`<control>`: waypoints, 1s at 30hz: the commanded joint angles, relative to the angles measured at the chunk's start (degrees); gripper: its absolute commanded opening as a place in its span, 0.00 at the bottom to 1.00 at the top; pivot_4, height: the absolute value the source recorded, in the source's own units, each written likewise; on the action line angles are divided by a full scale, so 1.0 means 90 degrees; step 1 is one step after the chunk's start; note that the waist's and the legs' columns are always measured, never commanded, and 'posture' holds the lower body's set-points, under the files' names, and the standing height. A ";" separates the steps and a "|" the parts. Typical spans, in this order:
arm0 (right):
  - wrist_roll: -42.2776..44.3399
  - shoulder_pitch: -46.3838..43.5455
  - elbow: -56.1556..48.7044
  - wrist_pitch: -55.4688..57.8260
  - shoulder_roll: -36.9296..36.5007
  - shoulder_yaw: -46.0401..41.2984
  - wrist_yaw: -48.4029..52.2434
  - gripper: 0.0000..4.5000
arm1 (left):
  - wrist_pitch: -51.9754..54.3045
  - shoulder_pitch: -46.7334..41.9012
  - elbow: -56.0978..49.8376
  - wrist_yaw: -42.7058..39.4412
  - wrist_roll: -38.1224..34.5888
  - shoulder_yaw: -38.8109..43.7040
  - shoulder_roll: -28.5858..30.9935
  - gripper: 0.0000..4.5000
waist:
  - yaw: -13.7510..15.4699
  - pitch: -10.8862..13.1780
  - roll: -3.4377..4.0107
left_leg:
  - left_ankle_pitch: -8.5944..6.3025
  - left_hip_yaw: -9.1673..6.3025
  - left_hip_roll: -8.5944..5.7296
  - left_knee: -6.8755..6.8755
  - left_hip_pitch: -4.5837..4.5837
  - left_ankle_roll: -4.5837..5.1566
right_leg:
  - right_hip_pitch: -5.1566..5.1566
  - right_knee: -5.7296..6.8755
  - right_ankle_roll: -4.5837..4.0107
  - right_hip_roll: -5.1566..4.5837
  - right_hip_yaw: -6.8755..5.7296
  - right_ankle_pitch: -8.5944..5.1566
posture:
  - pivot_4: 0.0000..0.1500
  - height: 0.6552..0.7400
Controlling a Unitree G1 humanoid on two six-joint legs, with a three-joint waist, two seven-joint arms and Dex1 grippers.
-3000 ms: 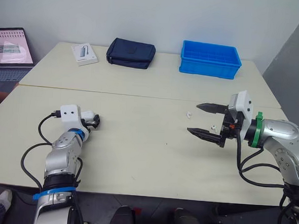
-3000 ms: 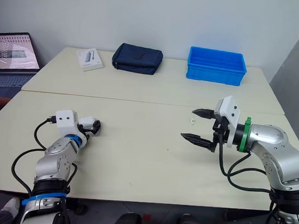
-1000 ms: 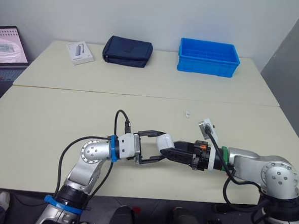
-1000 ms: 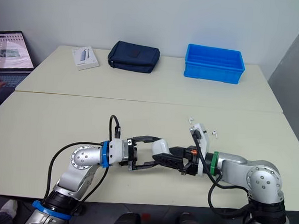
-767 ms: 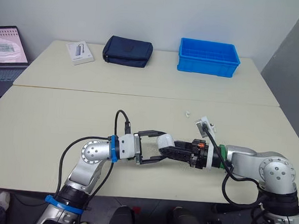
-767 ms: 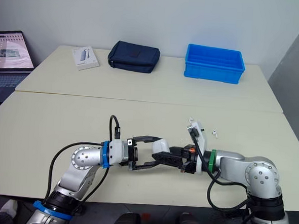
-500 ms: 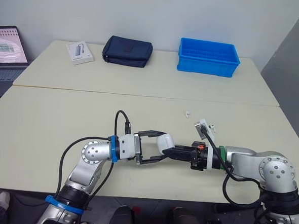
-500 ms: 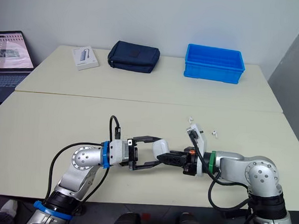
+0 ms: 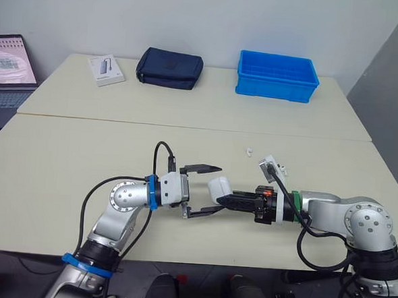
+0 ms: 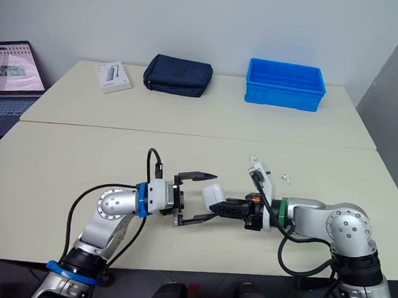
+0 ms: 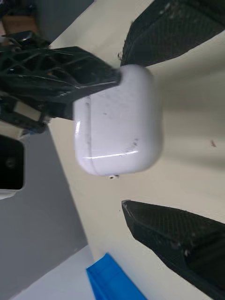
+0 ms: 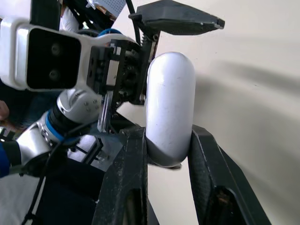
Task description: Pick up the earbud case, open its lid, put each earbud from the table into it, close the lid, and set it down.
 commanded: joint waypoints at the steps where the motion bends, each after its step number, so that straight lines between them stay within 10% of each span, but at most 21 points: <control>1: -0.1067 -0.0344 -0.0473 -0.0277 -0.0692 0.0476 0.0917 0.17 | 0.1634 -0.0167 -0.0309 -0.0434 -0.0412 -0.0066 0.0546 1.00 | -0.0046 0.0000 0.0000 | 0.0000 -0.0001 0.0000 0.0000 -0.0009 0.0000 | -0.0011 0.0002 0.0000 0.0000 -0.0001 0.0000 | 1.00 1.00; 10: -0.4580 -0.1370 -0.1217 -0.2230 -0.2273 0.2808 0.3354 0.17 | 0.4832 -0.1052 -0.1485 -0.0368 -0.0398 -0.0684 0.1131 1.00 | -0.0072 0.0009 0.0006 | 0.0000 -0.0016 -0.0002 0.0006 -0.0060 0.0001 | -0.0060 0.0012 -0.0002 0.0004 -0.0012 -0.0008 | 1.00 1.00; 26: -0.5456 -0.1667 -0.1061 -0.2155 -0.1900 0.2758 0.4398 0.17 | 0.5284 -0.1692 -0.1476 0.0014 -0.0274 -0.0978 0.0423 1.00 | -0.0093 0.0010 0.0003 | 0.0000 -0.0043 -0.0005 0.0060 -0.0064 0.0002 | -0.0052 0.0041 -0.0002 0.0013 -0.0016 -0.0007 | 1.00 1.00; 30: -0.5516 -0.1654 -0.1117 -0.2074 -0.1842 0.2730 0.4426 0.17 | 0.5339 -0.1733 -0.1482 -0.0084 -0.0382 -0.0960 0.0397 0.81 | -0.0093 0.0010 0.0003 | -0.0001 -0.0042 -0.0007 0.0073 -0.0066 0.0003 | -0.0047 0.0041 0.0000 0.0011 -0.0013 -0.0006 | 1.00 1.00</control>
